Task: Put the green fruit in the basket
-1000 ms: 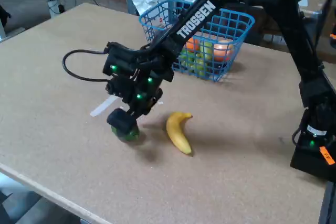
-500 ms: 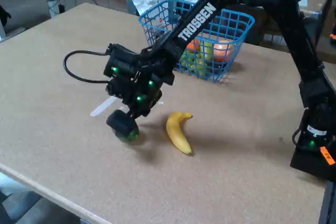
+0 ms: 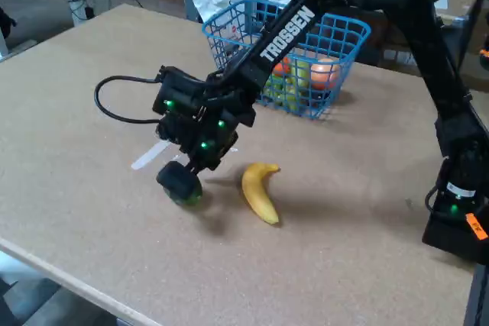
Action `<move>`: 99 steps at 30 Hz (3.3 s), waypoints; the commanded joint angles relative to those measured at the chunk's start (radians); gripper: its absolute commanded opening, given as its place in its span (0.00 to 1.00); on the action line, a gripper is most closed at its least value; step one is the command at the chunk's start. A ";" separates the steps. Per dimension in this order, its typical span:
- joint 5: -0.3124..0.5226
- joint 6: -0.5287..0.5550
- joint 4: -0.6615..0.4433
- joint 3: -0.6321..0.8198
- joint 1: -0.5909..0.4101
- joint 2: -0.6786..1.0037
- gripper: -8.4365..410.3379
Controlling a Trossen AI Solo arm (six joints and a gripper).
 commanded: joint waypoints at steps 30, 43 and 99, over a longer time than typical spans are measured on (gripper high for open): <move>-0.008 -0.006 0.009 0.000 0.007 0.000 0.47; -0.010 -0.003 -0.028 0.000 0.011 -0.056 0.41; -0.060 -0.132 -0.235 0.070 -0.813 -0.570 0.41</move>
